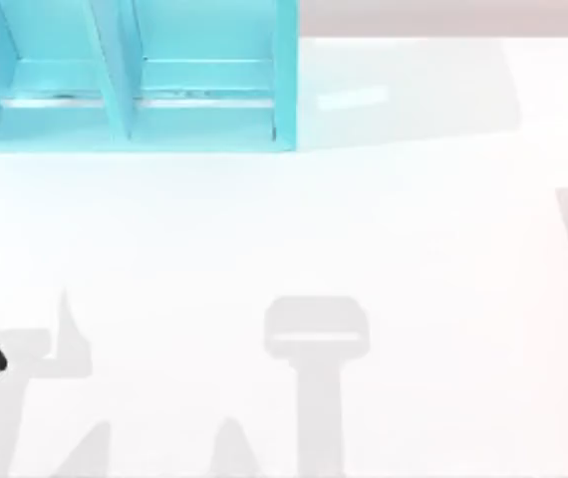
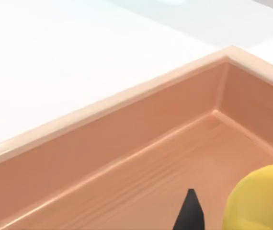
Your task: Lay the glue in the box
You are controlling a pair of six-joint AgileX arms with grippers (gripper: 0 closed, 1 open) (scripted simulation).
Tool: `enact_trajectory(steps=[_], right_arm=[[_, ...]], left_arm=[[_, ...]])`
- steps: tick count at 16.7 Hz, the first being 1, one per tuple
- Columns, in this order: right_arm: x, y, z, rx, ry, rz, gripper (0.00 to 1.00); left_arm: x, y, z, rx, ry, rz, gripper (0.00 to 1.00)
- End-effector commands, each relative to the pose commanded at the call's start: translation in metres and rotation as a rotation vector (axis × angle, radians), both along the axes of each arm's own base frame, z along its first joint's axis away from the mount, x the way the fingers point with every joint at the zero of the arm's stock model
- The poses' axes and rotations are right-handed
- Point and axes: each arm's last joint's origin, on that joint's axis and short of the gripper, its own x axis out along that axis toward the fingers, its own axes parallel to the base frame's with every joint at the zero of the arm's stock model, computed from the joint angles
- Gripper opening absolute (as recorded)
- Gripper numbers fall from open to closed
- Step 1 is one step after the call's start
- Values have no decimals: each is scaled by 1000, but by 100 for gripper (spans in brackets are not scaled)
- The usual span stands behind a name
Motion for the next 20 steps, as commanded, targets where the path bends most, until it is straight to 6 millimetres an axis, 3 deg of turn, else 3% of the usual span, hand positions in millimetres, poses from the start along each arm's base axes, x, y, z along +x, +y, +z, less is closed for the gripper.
enact_trajectory(steps=[3,8,13,20], right_arm=[[-20,-5,-10,90,-25,-99,0],[-21,-6,-11,97,-27,-107,0],[-12,-9,-9,52,-69,-117,0],[7,-29,1,-138,-302,-191,0]], left_arm=[[0,0,0,0,0,0,100],[0,0,0,0,0,0,100],[0,0,0,0,0,0,100],[0,0,0,0,0,0,100]])
